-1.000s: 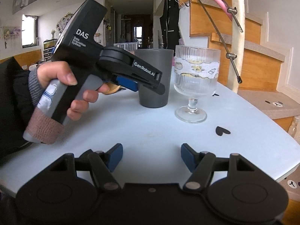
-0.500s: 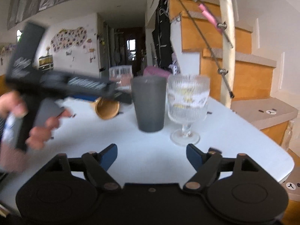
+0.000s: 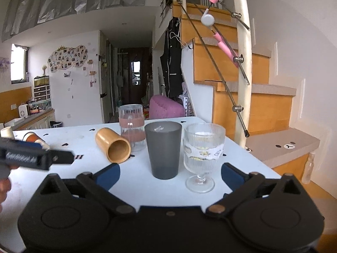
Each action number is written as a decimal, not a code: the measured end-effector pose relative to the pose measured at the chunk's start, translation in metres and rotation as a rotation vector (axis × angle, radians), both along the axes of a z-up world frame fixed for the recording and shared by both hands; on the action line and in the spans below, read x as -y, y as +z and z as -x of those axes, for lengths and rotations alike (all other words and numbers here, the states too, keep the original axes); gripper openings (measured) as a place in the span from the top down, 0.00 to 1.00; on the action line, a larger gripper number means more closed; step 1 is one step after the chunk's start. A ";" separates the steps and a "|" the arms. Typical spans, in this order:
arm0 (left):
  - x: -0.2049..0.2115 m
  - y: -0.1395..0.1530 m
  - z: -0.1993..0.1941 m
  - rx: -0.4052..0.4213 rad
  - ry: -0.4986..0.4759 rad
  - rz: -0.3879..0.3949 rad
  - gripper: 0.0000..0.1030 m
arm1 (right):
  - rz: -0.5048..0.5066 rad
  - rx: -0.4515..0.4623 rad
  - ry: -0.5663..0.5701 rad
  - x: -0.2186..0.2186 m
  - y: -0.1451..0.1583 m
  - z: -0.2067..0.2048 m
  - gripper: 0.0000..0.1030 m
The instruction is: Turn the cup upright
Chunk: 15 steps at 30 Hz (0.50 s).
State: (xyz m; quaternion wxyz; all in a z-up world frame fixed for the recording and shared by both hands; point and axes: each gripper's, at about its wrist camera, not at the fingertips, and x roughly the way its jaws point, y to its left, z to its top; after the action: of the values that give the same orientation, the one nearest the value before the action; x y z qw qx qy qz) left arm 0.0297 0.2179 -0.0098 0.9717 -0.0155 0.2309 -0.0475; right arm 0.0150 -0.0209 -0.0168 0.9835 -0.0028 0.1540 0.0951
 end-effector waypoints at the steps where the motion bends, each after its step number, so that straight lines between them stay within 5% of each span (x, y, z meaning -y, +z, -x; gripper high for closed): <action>1: -0.002 0.000 0.004 0.001 0.008 0.002 0.00 | 0.000 -0.002 -0.003 -0.001 0.000 0.000 0.00; 15: -0.014 0.002 0.051 0.030 0.114 0.006 0.00 | 0.000 -0.018 0.008 -0.008 0.001 0.008 0.00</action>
State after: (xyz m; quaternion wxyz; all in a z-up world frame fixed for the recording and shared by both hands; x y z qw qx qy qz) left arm -0.0216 0.2321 -0.0083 0.9761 -0.0305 0.2148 0.0069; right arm 0.0070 -0.0127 -0.0155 0.9817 -0.0026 0.1627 0.0992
